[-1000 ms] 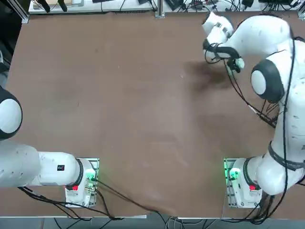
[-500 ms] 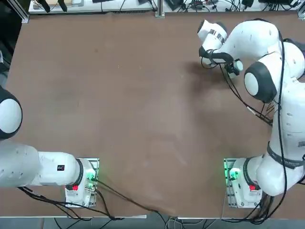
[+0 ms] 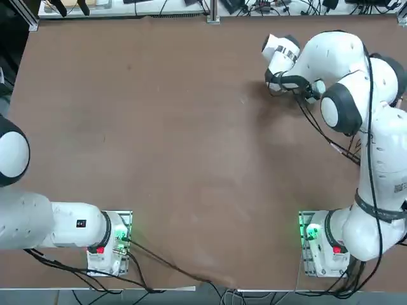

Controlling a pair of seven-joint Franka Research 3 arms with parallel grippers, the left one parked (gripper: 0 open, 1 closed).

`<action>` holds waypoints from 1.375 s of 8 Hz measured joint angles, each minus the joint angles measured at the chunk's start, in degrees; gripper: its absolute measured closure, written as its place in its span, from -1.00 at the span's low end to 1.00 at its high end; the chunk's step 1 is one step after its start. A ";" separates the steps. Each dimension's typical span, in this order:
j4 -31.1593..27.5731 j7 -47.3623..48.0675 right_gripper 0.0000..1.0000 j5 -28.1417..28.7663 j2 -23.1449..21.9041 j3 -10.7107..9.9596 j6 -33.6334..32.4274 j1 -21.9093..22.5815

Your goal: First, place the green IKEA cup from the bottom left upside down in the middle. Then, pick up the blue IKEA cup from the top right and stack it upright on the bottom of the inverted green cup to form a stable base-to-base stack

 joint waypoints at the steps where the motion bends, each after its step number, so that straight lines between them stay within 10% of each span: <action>1: 0.09 0.69 -0.74 -0.21 0.49 -0.01 0.01 -0.02; 11: 1.98 5.57 -1.00 -1.91 -0.56 -0.04 -4.30 0.48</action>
